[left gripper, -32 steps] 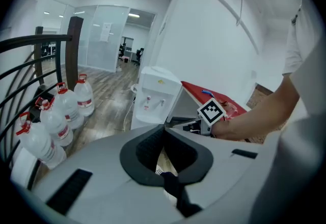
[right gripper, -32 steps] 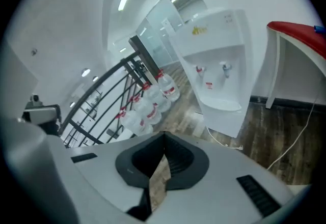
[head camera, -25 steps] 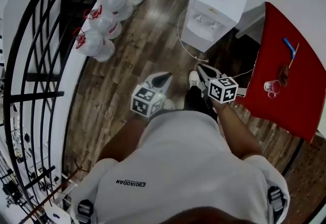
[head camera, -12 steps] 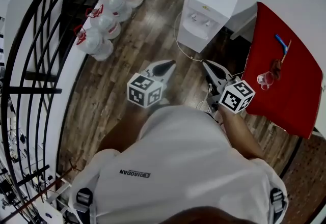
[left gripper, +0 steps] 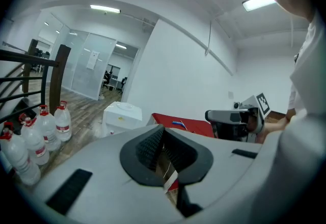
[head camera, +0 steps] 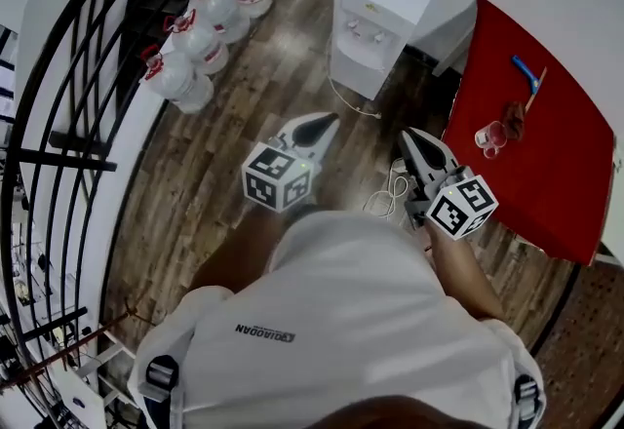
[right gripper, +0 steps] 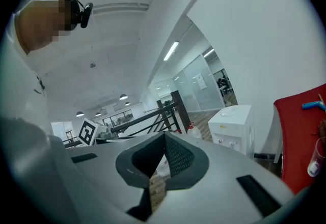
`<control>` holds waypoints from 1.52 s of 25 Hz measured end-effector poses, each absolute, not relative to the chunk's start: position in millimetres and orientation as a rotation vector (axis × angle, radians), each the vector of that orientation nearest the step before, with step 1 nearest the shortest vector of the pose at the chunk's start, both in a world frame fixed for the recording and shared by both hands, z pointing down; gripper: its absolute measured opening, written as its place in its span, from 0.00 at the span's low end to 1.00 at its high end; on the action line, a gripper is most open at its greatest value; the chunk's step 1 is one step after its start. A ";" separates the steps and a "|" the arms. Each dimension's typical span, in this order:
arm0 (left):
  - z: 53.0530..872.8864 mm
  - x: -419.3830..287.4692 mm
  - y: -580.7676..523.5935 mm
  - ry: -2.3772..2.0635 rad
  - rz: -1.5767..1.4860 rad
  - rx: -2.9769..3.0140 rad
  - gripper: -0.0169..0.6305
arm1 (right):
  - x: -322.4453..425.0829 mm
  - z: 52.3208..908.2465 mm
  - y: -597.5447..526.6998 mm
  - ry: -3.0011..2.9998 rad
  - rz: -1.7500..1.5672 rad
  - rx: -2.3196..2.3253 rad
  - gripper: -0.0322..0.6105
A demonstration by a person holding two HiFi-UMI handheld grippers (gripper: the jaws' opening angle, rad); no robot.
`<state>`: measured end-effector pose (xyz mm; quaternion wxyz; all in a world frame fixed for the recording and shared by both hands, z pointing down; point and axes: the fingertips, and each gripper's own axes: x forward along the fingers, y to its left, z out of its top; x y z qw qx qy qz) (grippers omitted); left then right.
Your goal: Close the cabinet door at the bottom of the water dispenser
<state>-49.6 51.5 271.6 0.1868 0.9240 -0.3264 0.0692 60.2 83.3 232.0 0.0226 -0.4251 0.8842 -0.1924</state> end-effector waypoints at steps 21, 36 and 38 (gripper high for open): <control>258.4 11.7 158.2 -1.010 0.172 2.643 0.02 | 121.5 258.9 198.2 2.795 -0.543 -1.344 0.08; 260.8 24.3 170.4 -1.033 0.183 2.639 0.02 | 134.4 262.8 207.2 2.788 -0.545 -1.340 0.08; 260.9 25.0 170.5 -1.033 0.184 2.638 0.02 | 135.4 262.3 206.7 2.789 -0.543 -1.341 0.08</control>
